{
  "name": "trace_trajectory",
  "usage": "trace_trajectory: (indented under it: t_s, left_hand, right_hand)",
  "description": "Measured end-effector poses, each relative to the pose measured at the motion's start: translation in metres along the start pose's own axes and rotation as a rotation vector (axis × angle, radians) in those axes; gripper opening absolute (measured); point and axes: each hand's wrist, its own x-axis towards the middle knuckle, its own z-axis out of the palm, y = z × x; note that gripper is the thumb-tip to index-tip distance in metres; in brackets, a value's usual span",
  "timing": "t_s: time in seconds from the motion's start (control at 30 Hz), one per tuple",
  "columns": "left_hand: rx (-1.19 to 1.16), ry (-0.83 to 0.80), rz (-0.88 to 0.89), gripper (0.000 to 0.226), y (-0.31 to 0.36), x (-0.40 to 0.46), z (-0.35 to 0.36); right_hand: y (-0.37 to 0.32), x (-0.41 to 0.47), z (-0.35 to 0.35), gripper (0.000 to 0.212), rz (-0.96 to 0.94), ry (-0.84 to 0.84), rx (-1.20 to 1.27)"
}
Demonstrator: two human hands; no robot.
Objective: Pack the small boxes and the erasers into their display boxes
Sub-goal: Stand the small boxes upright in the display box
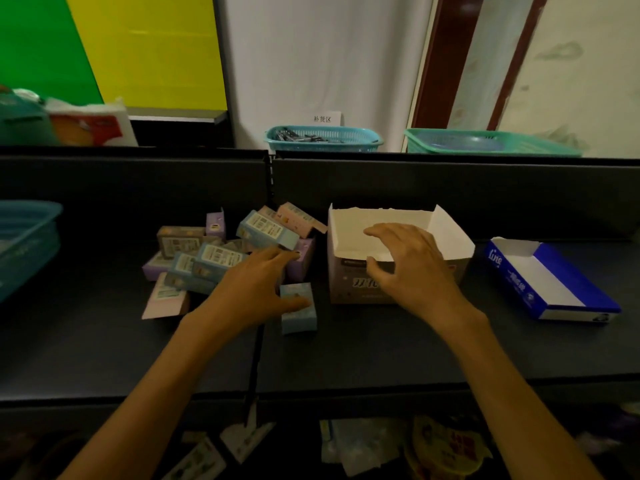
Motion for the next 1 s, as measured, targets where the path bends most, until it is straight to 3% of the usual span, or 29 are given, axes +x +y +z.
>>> trace_trajectory:
  t_s: [0.13,0.37,0.57,0.8,1.0]
  left_hand:
    - [0.088,-0.086,0.004,0.067,-0.007,0.002,0.007]
    - [0.169,-0.148,0.055,0.077,-0.018,0.007,0.017]
    - [-0.03,-0.117,0.08,0.091,-0.028,0.006,0.019]
    - [-0.396,0.093,0.13,0.079,-0.047,-0.001,-0.001]
    - [-0.505,0.158,0.12,0.079,-0.078,-0.007,-0.019]
  right_hand:
    - [-0.018,0.011,0.012,0.045,-0.062,-0.046,0.023]
    - [-0.031,0.018,0.022,0.045,-0.052,-0.085,0.037]
    - [-0.037,0.026,0.024,0.046,-0.022,-0.077,0.036]
    - [-0.057,0.046,0.028,0.048,-0.041,-0.078,0.015]
    - [-0.083,0.068,0.05,0.049,-0.083,-0.101,-0.048]
